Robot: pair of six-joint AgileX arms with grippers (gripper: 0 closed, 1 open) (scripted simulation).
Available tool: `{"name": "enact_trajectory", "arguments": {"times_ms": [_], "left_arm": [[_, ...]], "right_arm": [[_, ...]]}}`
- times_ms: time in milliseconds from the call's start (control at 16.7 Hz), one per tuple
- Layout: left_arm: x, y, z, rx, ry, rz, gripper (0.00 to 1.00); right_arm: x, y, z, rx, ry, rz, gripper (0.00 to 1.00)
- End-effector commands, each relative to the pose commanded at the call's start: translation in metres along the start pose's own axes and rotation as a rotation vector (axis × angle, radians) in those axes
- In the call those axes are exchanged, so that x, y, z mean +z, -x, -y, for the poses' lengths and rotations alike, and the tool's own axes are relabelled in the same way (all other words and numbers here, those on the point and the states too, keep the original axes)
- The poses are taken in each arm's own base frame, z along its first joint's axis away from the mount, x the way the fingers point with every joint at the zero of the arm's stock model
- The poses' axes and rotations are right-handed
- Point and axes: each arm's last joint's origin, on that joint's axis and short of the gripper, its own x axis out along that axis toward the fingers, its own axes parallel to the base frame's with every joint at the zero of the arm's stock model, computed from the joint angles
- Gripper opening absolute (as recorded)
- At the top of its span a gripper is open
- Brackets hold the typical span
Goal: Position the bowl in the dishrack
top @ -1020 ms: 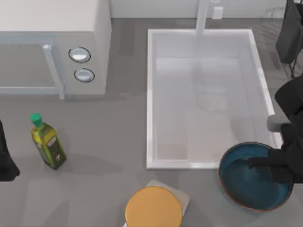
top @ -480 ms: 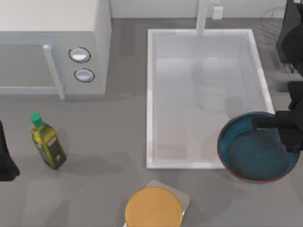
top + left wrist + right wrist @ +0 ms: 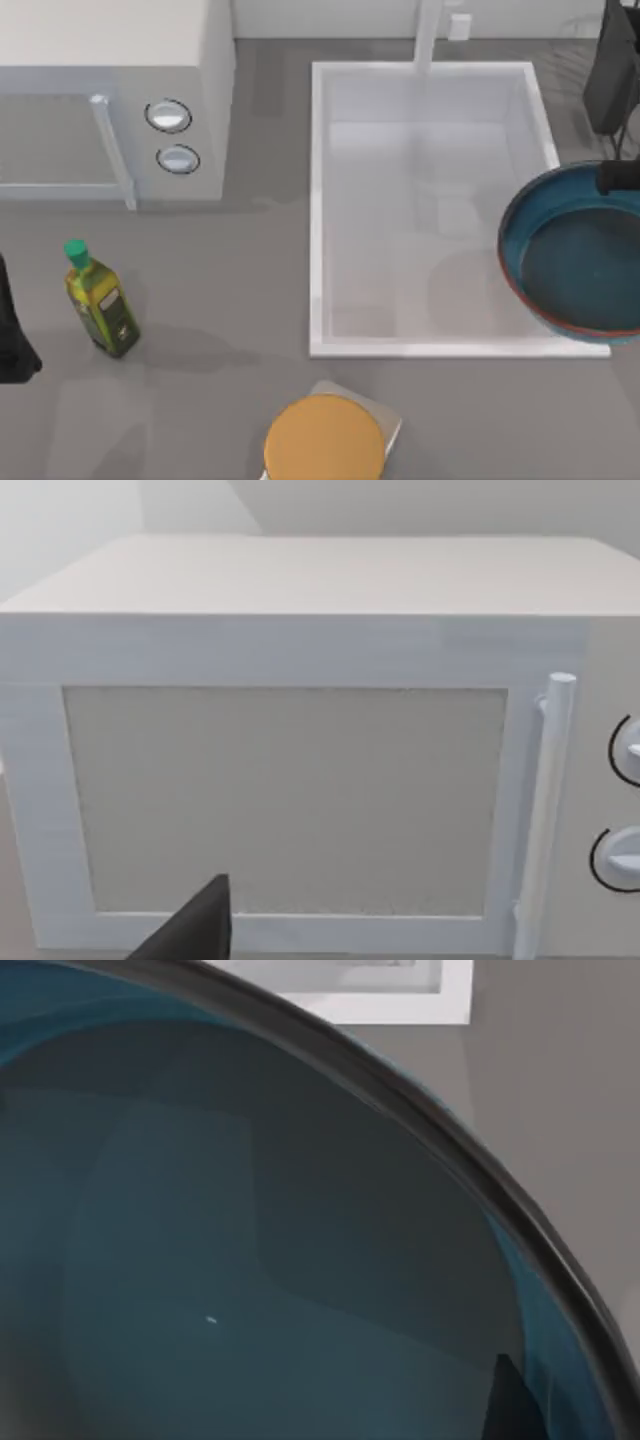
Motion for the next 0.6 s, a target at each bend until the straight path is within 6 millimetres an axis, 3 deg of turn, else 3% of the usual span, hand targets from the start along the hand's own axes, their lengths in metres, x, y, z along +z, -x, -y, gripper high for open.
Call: {"name": "enact_trajectory", "arguments": {"times_ms": [360, 600], "left_arm": [[0.000, 0.000, 0.000, 0.000, 0.000, 0.000, 1.00], [0.000, 0.000, 0.000, 0.000, 0.000, 0.000, 1.00]], "right_arm": [[-0.001, 0.002, -0.001, 0.002, 0.003, 0.001, 0.00], [0.006, 0.007, 0.018, 0.085, -0.048, 0.104, 0.00]]}}
